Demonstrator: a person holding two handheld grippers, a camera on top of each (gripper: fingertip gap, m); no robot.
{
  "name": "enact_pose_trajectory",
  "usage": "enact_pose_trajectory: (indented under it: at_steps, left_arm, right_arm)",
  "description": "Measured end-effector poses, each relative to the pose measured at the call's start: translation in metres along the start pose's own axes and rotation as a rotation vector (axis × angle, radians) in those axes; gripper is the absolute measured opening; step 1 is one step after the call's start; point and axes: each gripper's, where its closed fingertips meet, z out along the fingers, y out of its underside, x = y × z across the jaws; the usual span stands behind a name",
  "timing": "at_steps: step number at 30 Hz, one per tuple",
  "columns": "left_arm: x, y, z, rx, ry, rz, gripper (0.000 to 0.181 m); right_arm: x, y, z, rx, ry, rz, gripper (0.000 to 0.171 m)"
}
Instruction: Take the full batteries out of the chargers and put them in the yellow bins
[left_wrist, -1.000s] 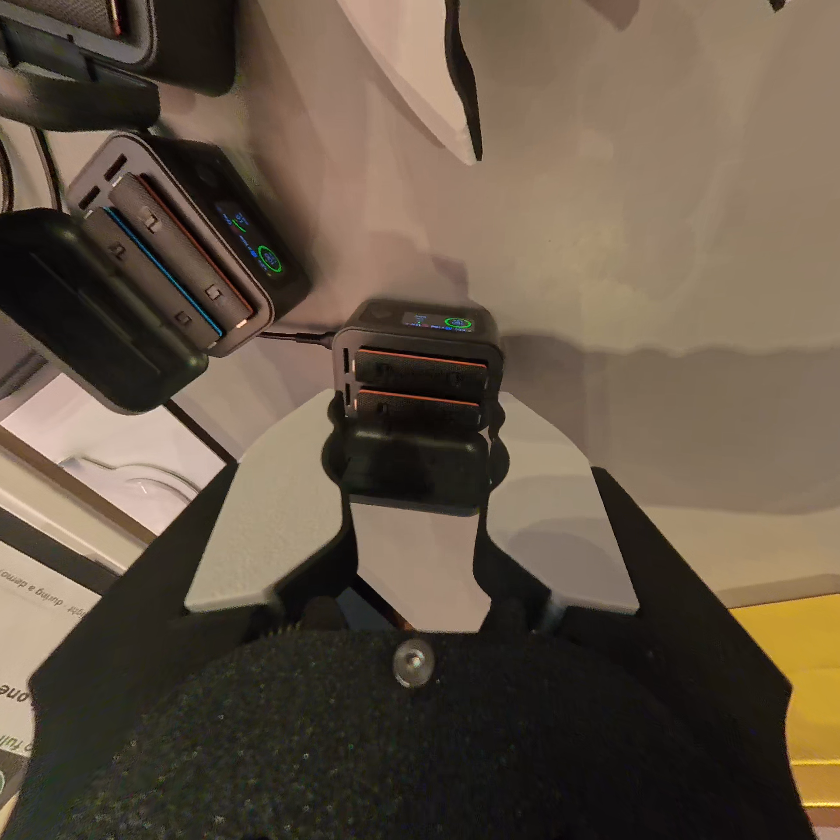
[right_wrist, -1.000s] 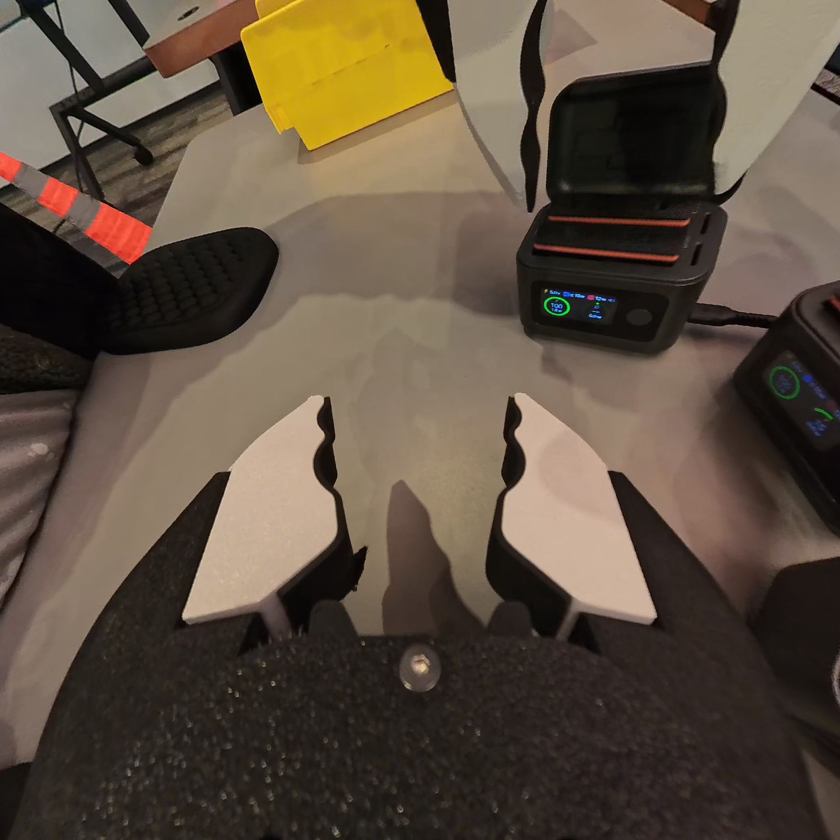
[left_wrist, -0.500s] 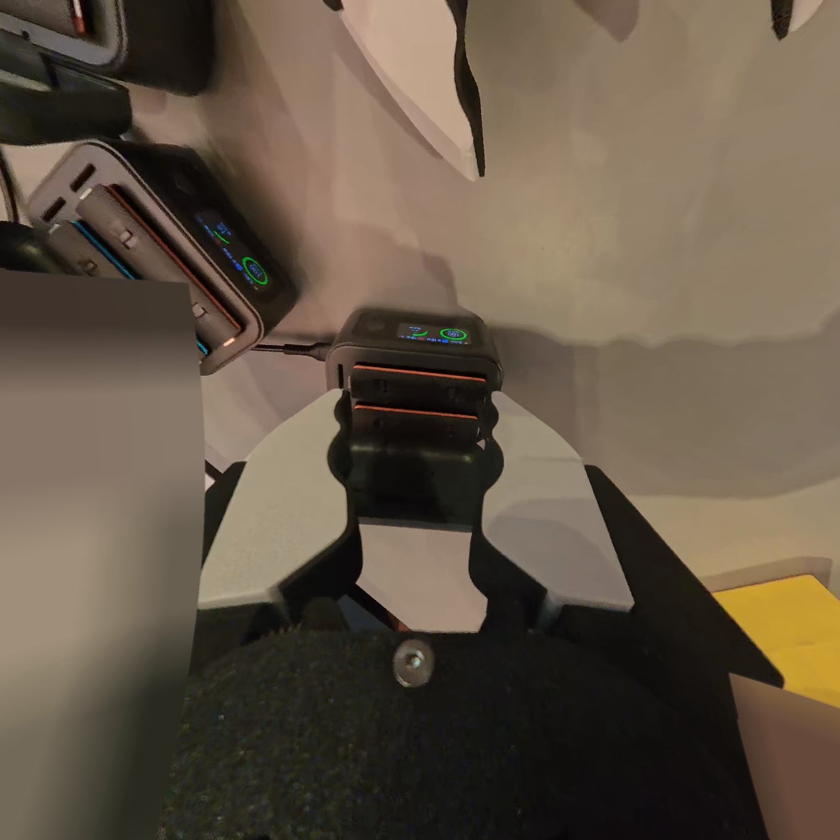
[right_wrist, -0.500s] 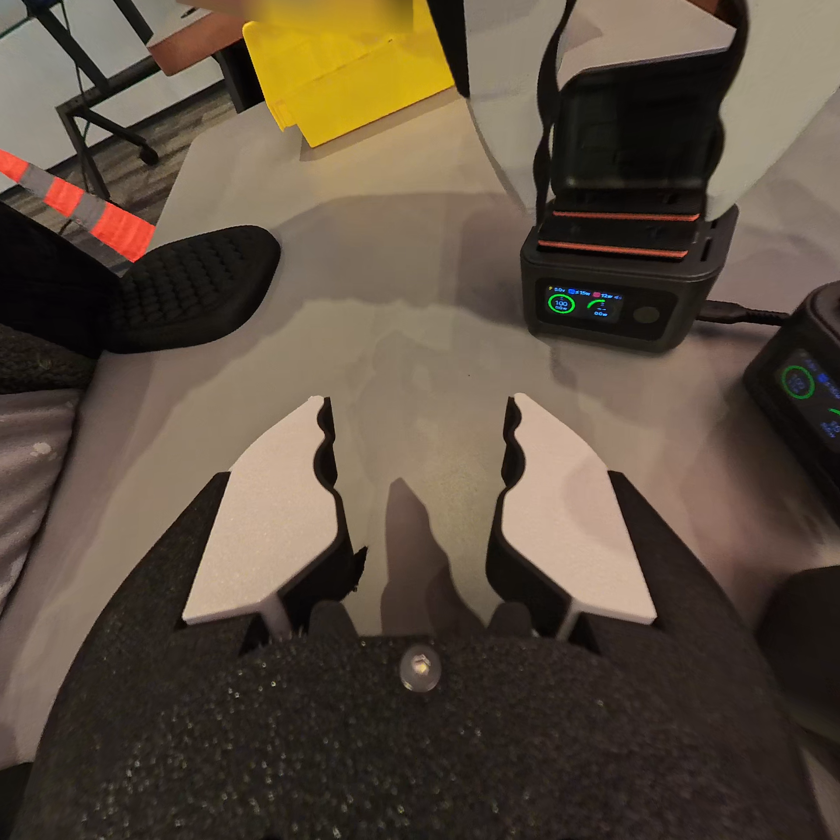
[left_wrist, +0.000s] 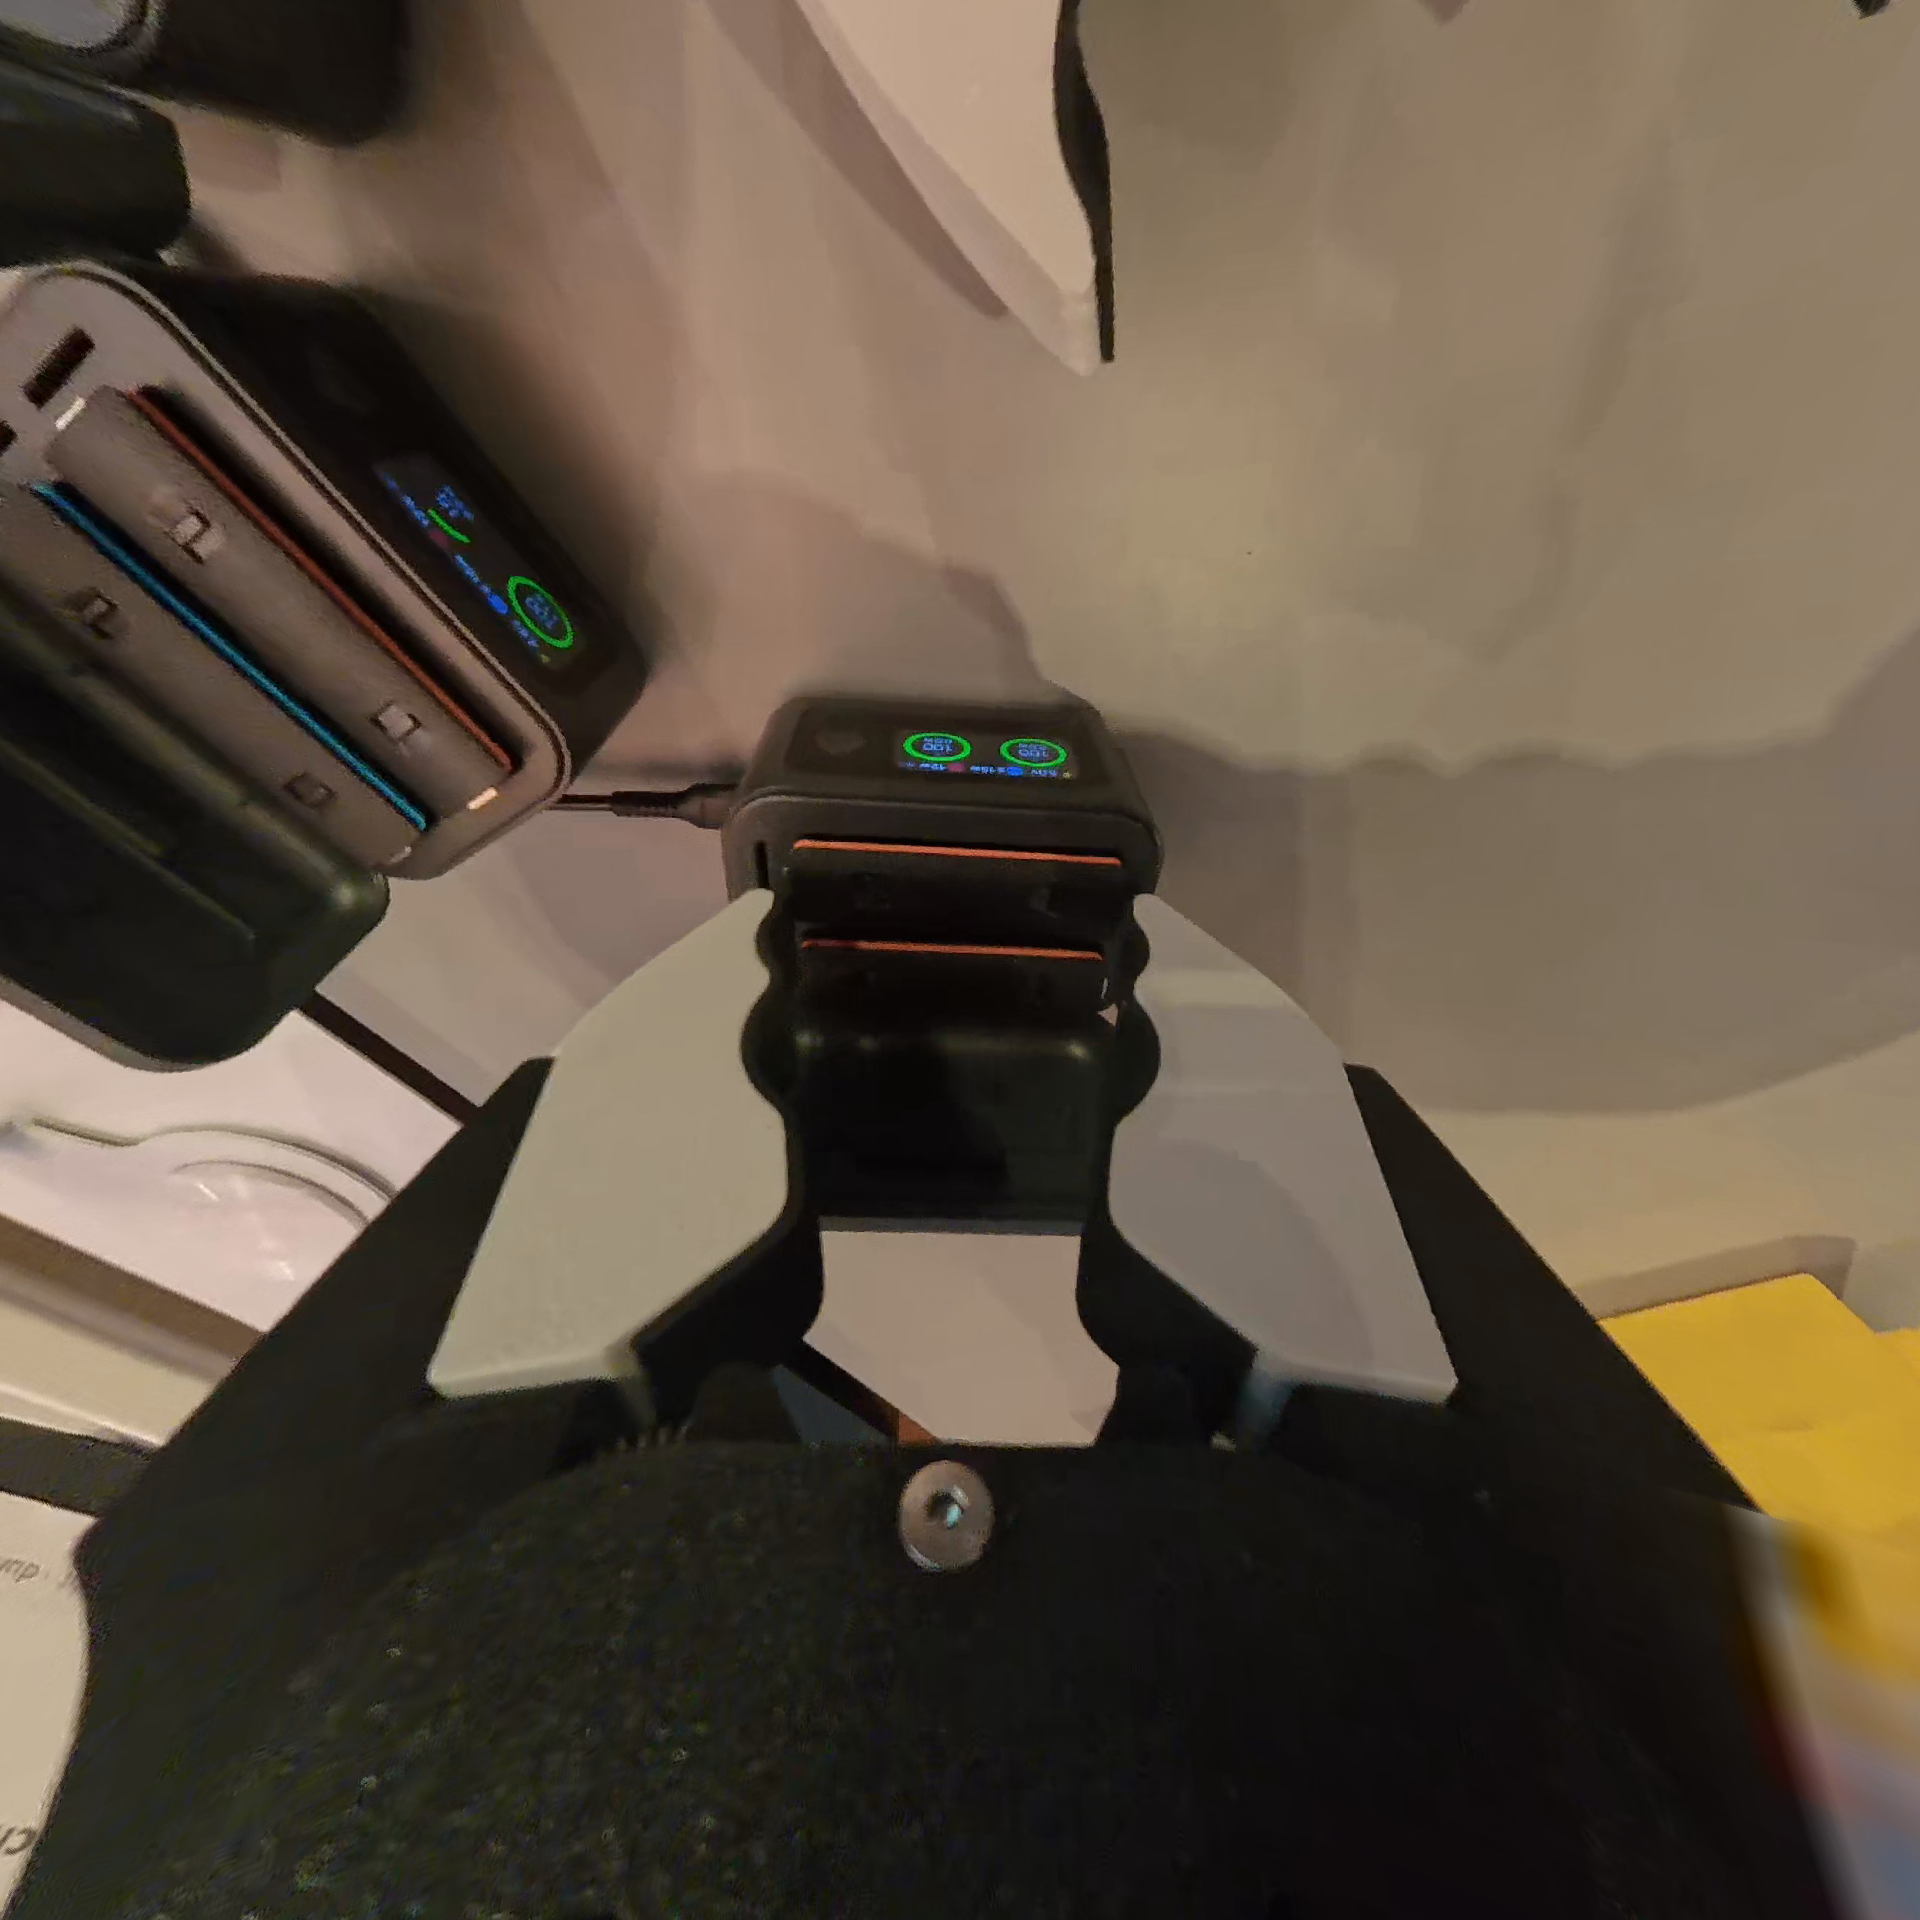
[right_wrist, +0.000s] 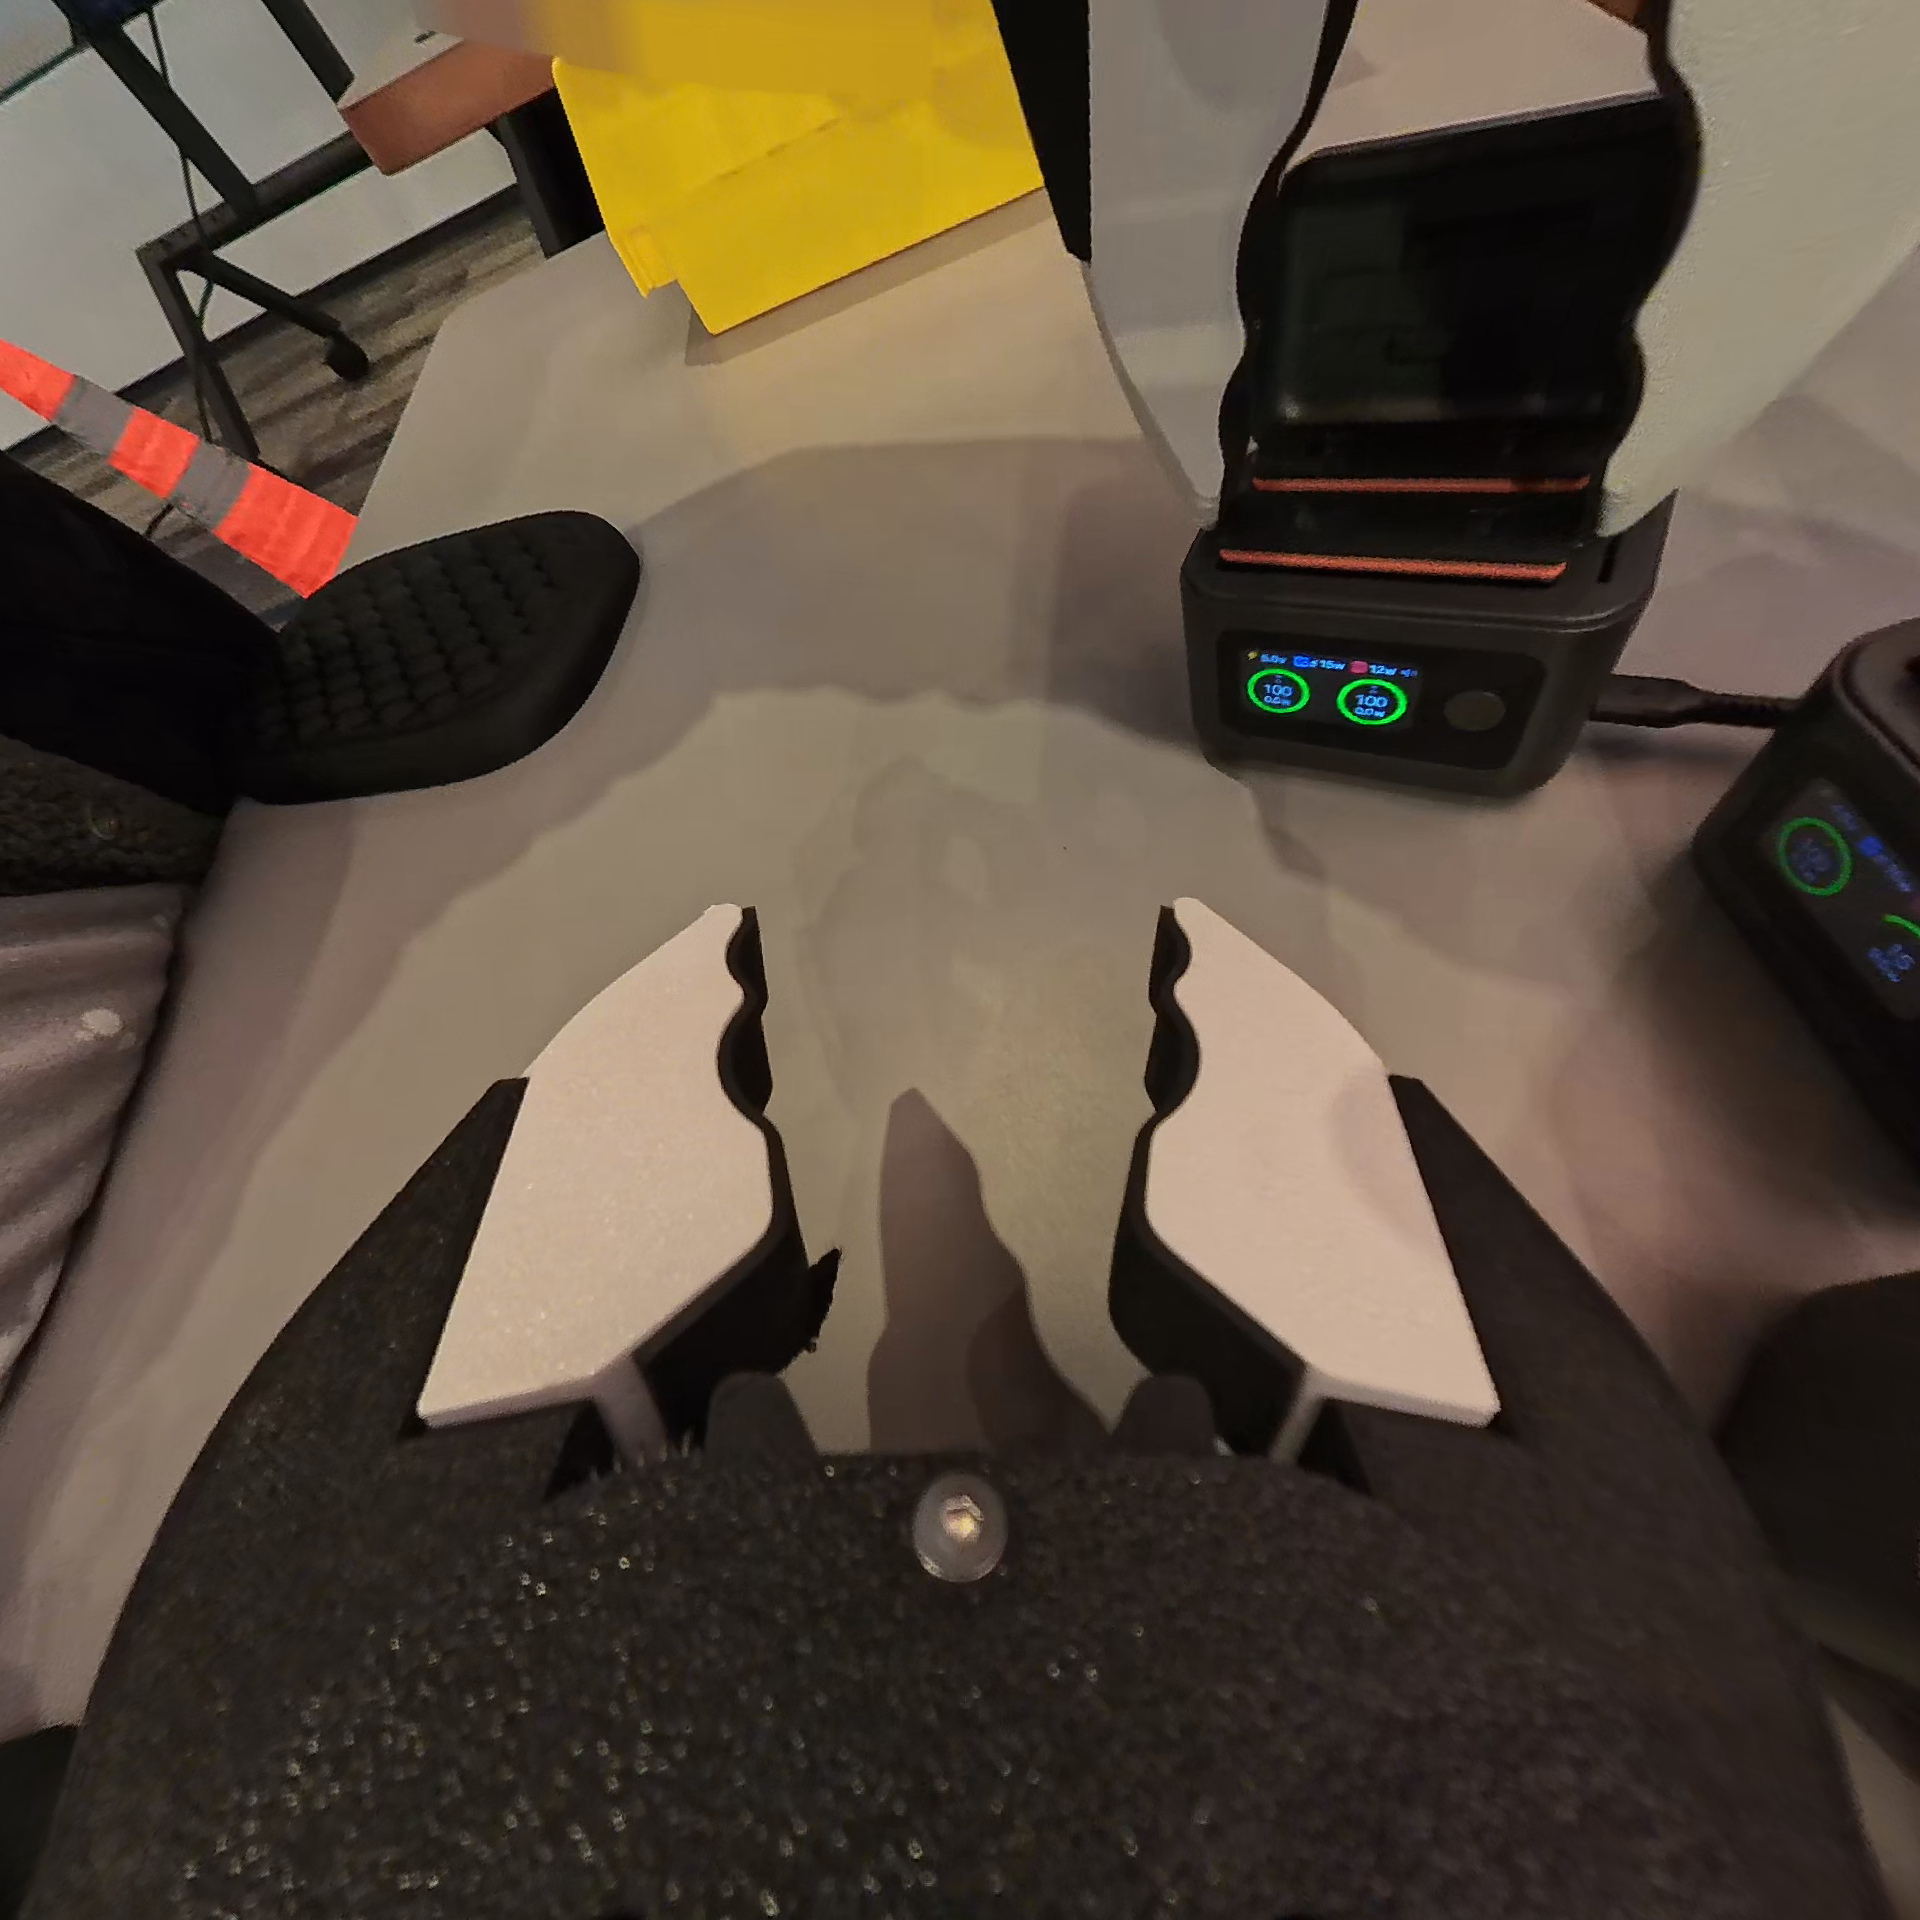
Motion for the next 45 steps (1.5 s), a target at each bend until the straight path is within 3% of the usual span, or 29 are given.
enact_pose_trajectory:
  at_steps: [15, 24, 26, 28, 32, 36, 39, 45]
  left_arm:
    - [0.002, -0.002, -0.030, 0.055, -0.063, 0.010, 0.057]
    - [0.019, -0.049, -0.047, 0.287, -0.047, 0.031, 0.058]
    - [0.019, -0.059, -0.047, 0.330, -0.039, 0.032, 0.058]
    - [0.018, -0.065, -0.049, 0.368, -0.039, 0.027, 0.057]
    - [0.012, -0.069, -0.057, 0.467, -0.062, -0.049, 0.058]
    - [0.004, -0.070, -0.075, 0.717, -0.157, -0.189, 0.063]
    - [0.001, -0.066, -0.087, 0.942, -0.318, -0.309, 0.061]
    - [0.003, -0.071, -0.083, 1.102, -0.692, -0.511, 0.053]
  right_arm:
    - [0.002, -0.004, 0.002, 0.018, 0.026, -0.017, 0.071]
    - [0.037, -0.052, -0.005, 0.236, 0.378, -0.086, 0.086]
    - [0.038, -0.054, -0.001, 0.233, 0.426, -0.105, 0.081]
    - [0.040, -0.051, -0.001, 0.204, 0.480, -0.150, 0.063]
    - [0.042, -0.054, -0.013, 0.246, 0.505, -0.148, 0.063]
    - [0.048, -0.059, -0.029, 0.309, 0.534, -0.111, 0.062]
    - [0.048, -0.071, -0.046, 0.425, 0.508, -0.021, 0.062]
    - [0.041, -0.101, -0.080, 0.696, 0.445, 0.183, 0.062]
